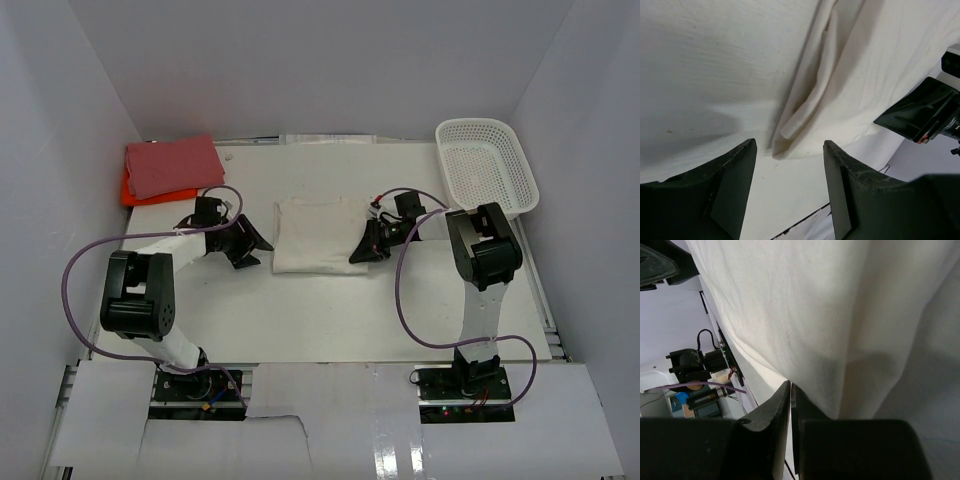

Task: Fold and stack the t-shirts
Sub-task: Put the neatly folded tshirt into the corner of the board with the left arm

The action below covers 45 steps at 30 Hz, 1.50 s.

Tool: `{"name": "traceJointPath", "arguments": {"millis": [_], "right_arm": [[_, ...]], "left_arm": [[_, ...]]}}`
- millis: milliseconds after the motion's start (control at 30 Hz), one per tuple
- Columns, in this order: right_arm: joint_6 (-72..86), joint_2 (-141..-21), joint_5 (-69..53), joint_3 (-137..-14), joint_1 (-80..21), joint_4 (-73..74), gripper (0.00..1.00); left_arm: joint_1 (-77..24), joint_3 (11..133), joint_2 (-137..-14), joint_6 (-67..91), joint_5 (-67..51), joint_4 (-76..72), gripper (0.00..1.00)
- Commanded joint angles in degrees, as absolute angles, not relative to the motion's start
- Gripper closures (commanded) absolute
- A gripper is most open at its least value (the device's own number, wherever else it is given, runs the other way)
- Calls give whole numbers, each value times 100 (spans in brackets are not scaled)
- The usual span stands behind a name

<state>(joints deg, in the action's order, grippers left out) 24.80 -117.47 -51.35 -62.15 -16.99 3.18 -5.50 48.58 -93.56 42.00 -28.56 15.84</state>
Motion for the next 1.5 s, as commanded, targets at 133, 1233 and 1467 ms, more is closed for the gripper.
{"name": "traceJointPath", "arguments": {"millis": [133, 1233, 1467], "right_arm": [[2110, -11488, -4395, -6328, -1670, 711, 87], [1565, -8710, -4280, -6355, -1652, 2206, 50], [1494, -8578, -4350, -6179, -1565, 2215, 49]], "left_arm": [[-668, 6072, -9175, 3903, -2522, 2592, 31], [-2039, 6557, -10792, 4210, -439, 1749, 12], [-2109, 6610, -11171, 4421, 60, 2109, 22]]}}
